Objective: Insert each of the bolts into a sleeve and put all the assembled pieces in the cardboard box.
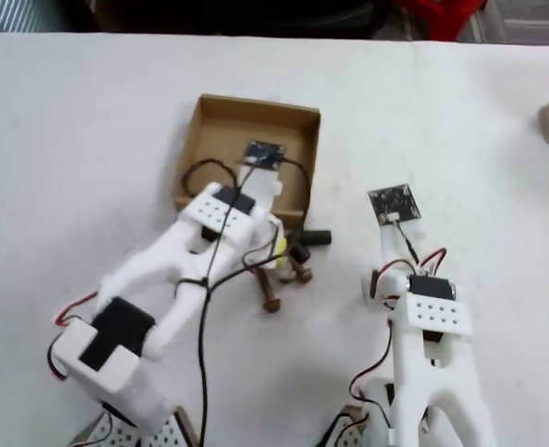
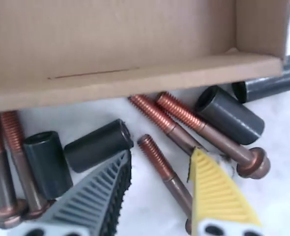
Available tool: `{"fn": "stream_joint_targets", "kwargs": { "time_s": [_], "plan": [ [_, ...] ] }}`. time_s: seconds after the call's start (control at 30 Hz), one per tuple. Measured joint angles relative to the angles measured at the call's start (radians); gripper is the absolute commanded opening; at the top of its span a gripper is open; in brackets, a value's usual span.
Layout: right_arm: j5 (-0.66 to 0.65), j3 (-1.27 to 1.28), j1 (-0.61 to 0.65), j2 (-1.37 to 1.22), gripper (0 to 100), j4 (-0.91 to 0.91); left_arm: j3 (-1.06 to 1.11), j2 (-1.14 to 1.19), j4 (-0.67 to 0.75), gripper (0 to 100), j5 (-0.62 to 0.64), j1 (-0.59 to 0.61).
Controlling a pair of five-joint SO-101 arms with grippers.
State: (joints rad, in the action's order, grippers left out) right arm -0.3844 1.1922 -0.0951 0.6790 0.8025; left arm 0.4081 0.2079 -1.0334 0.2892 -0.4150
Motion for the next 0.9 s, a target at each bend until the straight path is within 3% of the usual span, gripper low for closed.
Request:
{"fn": "stream_joint_targets", "kwargs": {
  "time_s": [0.37, 0.9],
  "plan": [
    [-0.014, 0.002, 0.0, 0.0, 1.7, 0.0, 0.31, -0.238, 0.14, 23, -0.084, -0.058],
    [-0.015, 0.002, 0.0, 0.0, 1.7, 0.0, 0.336, -0.273, 0.17, 23, -0.025, -0.011]
  ]
}}
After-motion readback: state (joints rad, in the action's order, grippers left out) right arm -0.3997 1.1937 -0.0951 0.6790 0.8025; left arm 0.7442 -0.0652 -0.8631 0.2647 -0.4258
